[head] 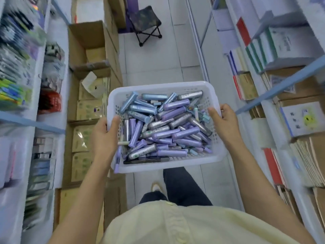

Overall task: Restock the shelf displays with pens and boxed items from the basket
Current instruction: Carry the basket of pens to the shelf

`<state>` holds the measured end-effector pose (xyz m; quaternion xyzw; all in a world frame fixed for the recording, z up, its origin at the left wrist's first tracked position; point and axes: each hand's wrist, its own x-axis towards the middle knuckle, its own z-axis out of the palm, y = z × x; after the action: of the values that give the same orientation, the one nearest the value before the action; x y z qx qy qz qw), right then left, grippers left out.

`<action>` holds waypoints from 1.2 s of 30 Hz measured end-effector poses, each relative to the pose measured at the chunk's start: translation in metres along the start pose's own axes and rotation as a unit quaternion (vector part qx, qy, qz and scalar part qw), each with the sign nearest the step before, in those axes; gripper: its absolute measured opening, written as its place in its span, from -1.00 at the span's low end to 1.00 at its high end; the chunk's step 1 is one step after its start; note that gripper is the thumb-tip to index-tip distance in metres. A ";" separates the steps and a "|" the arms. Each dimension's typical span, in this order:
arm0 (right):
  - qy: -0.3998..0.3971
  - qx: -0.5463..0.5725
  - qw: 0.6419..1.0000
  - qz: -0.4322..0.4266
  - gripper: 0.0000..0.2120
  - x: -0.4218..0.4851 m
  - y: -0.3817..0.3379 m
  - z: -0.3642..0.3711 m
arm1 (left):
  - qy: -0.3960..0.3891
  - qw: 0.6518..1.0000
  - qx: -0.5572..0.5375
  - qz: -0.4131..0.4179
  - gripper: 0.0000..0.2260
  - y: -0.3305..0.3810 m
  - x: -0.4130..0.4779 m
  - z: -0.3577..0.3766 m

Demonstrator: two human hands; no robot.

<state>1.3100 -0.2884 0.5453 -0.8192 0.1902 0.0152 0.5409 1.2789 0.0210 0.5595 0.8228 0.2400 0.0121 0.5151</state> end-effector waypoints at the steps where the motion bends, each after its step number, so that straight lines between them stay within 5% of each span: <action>1: -0.002 0.000 1.000 -0.001 -0.83 0.026 -0.010 0.006 | 0.001 1.000 0.004 0.002 -0.60 0.010 0.026 0.006; 36: 0.046 -0.039 0.998 0.024 -0.73 0.863 -0.284 0.123 | -0.026 0.999 0.034 0.022 -0.58 0.370 0.819 0.291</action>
<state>2.2255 -0.3357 0.5457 -0.8347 0.2335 -0.0019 0.4988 2.2224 -0.0218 0.5527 0.8449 0.2081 -0.0060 0.4927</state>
